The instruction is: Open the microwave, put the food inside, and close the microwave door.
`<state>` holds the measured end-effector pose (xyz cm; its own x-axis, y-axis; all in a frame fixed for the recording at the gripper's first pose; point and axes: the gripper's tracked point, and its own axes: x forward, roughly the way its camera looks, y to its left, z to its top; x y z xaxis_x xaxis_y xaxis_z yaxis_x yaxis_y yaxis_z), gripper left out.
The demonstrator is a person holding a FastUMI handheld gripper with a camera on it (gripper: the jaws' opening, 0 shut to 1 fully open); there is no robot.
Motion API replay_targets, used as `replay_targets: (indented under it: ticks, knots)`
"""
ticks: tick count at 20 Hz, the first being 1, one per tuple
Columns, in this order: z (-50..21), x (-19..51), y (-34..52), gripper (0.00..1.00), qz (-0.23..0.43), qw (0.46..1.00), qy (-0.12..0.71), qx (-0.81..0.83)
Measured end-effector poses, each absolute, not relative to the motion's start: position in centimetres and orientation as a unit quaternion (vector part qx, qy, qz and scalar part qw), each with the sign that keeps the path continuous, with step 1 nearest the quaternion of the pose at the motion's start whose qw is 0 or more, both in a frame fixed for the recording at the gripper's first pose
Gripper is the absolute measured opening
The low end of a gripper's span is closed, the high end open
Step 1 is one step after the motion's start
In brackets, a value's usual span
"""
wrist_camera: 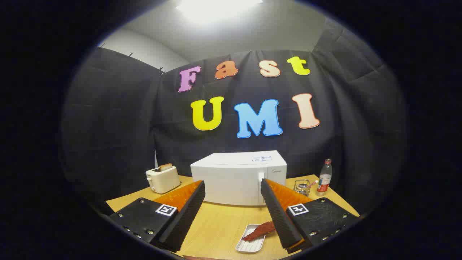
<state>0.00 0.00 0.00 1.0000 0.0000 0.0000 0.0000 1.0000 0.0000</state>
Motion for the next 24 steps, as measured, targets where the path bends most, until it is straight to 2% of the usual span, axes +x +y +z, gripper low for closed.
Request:
replay_targets:
  ticks: [14,21,24]
  knots:
    - [0.8,0.0,0.9,0.97,-0.010,1.000,-0.025,0.014]
    - [-0.7,1.4,2.5,0.97,0.037,0.997,0.004,0.062]
    - [-1.5,2.8,1.8,0.97,0.029,0.998,0.003,0.046]
